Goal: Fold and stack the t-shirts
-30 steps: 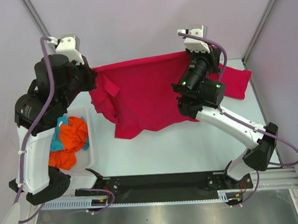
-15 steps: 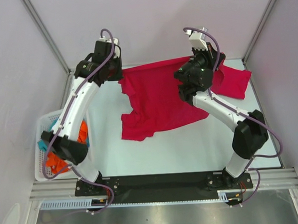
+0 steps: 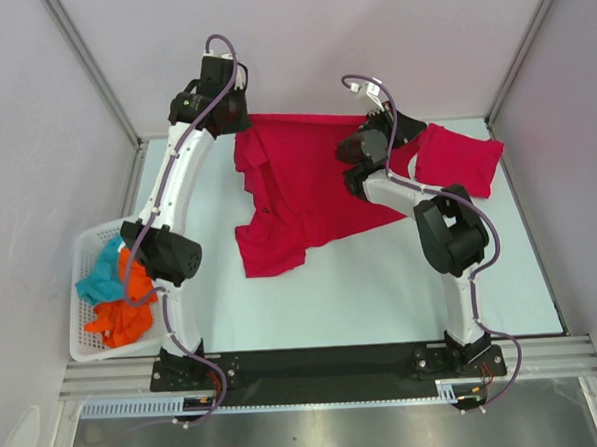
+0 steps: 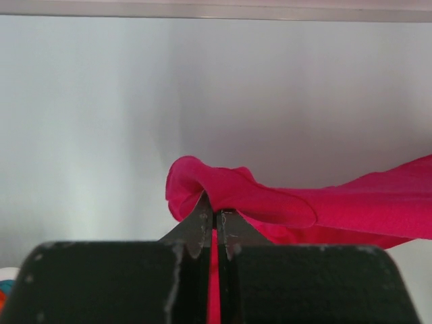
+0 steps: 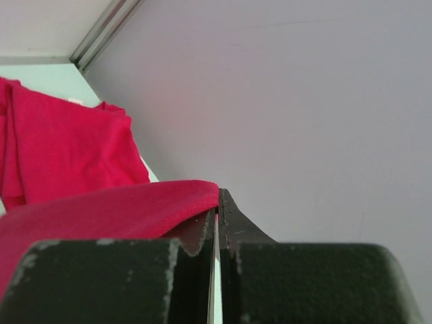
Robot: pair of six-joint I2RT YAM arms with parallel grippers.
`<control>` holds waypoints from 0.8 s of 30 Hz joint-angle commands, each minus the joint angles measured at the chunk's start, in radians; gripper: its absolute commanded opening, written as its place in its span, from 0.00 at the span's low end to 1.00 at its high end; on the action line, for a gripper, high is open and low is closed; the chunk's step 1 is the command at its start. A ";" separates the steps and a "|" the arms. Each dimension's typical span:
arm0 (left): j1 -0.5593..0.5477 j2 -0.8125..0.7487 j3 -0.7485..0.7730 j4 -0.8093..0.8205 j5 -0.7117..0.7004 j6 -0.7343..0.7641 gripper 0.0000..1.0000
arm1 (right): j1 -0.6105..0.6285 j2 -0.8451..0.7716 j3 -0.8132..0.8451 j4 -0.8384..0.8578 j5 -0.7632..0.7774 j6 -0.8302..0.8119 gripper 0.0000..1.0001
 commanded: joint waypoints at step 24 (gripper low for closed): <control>0.042 -0.117 -0.138 0.018 -0.004 -0.017 1.00 | 0.018 0.029 0.120 0.205 0.042 -0.035 0.72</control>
